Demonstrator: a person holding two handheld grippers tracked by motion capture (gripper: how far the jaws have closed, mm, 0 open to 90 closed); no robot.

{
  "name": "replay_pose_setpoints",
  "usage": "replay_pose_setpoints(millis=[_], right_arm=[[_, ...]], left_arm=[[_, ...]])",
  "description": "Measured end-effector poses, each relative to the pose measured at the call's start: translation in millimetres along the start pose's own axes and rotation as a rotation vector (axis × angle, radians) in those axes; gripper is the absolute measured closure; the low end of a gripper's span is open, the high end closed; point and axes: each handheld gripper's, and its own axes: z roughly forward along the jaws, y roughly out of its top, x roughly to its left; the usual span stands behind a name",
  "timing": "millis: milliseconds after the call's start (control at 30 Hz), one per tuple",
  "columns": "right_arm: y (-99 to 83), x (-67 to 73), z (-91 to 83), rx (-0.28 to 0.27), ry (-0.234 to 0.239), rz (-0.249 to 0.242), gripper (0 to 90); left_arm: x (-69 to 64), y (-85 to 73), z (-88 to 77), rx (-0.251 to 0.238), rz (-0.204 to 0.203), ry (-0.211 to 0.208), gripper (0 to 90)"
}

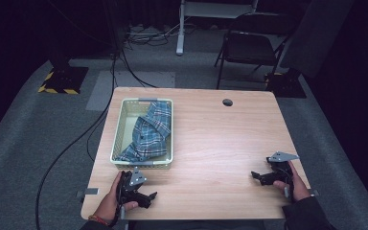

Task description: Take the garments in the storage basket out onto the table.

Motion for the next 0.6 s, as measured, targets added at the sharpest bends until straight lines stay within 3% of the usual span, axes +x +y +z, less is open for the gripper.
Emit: replay_pose_setpoints(millis=[600], right_arm=[[0.0,0.0,0.0,0.000,0.000,0.000,0.1]], left_arm=[[-0.6,-0.5,-0.5,-0.001,0.000,0.005,0.1]])
